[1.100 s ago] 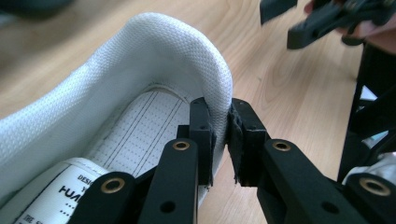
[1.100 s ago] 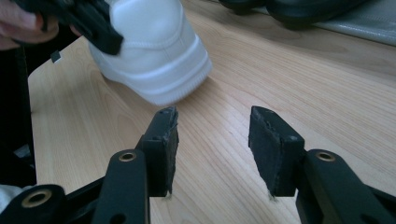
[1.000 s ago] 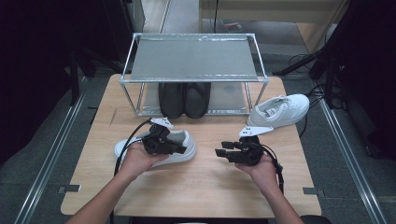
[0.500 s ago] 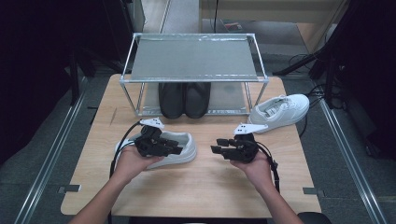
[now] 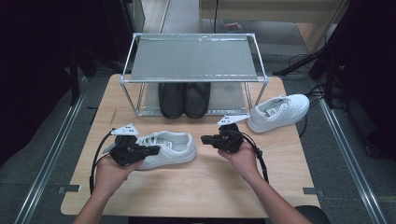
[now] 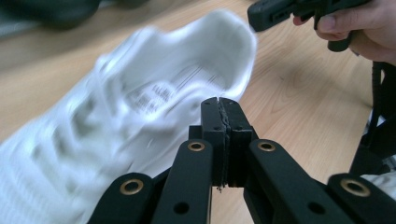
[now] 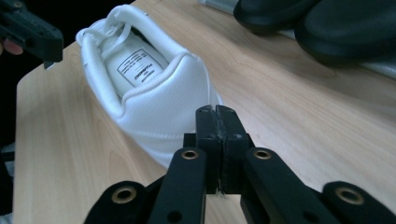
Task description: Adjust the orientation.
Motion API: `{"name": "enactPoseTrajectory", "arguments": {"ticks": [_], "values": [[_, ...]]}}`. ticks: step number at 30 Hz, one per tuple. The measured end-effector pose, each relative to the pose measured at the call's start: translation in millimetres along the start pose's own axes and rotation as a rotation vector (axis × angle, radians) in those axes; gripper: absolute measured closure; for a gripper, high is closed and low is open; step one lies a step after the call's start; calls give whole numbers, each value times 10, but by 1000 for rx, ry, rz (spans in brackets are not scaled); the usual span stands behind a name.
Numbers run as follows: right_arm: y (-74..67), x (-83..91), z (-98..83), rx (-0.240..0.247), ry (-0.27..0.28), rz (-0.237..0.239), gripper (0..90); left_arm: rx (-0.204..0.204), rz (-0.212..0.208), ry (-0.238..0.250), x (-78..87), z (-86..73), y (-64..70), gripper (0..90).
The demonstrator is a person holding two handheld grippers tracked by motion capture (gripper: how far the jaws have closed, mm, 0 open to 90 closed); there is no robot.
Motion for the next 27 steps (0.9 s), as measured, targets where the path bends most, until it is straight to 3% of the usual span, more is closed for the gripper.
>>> {"name": "enactPoseTrajectory", "arguments": {"ticks": [4,8,11,14,17,22,27], "values": [[9,-153,81,12,1,-7,900,58,8,-14,29,-150,-96,900],[11,-305,154,34,2,-31,895,59,61,-48,-31,-218,-180,899],[-1,-399,208,24,11,-17,852,69,34,-36,-45,-227,-236,900],[-46,-465,227,60,2,-12,900,78,17,-24,-46,-241,-259,900],[-77,-456,225,85,0,-27,900,81,11,-24,-58,-239,-273,900],[-116,-383,171,95,-32,2,900,70,-9,-81,-138,-256,-248,900],[-181,-277,71,100,-43,15,900,72,-19,-99,-164,-257,-223,900]]}}
Point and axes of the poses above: each handheld gripper's, and its own axes: x roughly backward along the jaws, z roughly out of its top, y roughly to its right, the point moved 3 cm from there along -x, roughly forward along the jaws, and after that the axes turned 13 degrees about -z, right-handed, at the moved point
